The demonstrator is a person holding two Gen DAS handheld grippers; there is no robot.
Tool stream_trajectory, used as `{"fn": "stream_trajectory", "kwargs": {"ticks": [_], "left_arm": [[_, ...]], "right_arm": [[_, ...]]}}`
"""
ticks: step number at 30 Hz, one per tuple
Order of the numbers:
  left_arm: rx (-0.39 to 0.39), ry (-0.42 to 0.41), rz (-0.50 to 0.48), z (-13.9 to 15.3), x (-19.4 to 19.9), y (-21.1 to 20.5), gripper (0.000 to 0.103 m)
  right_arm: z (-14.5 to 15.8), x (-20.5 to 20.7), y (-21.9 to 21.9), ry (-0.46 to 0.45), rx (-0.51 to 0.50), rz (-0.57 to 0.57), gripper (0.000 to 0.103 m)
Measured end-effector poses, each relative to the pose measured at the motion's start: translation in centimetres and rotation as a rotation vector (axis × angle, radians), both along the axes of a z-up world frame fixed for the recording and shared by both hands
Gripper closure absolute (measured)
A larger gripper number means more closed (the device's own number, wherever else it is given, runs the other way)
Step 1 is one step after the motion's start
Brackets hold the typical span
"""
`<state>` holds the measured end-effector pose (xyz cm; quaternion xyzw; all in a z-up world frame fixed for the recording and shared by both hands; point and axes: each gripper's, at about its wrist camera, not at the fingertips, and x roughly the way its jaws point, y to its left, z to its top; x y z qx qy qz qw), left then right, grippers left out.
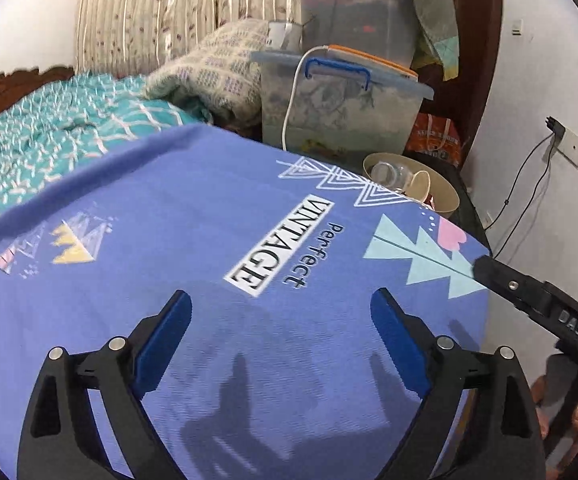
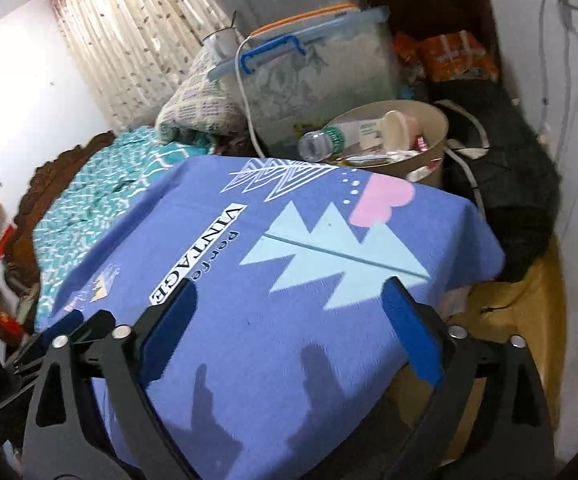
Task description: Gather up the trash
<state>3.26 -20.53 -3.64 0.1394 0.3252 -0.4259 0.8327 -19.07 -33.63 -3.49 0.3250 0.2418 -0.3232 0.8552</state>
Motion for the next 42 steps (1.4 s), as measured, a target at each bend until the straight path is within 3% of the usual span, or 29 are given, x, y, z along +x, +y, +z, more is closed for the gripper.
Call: {"fn": "stream_trajectory", "kwargs": {"ticks": [8,14,23,28,42], "left_arm": [[-0.061,-0.079,-0.018,0.7,-0.7,1.3,0.009],[-0.094,-0.165,0.032,1.9,-1.2,2.5,0.009],[-0.128,-0.187,0.063,2.8,-1.5,3.4,0.009],[-0.090,-0.179,0.077,2.2,-1.1,2.9,0.009],[-0.101,-0.201,0.103,2.1,-1.1,3.3,0.009]], "right_arm": [[1.8,-2.1,2.3,0.011,-0.051,-0.103,0.003],[3.5,-1.6,3.8,-0.002,-0.120,-0.134,0.003],[2.3,-1.0,5.0,0.023,-0.135,-0.156,0.003],[2.6,-0.9,5.1,0.012,-0.142,-0.153,0.003],[2.6,-0.8,5.2,0.002,-0.133,-0.127,0.003]]}}
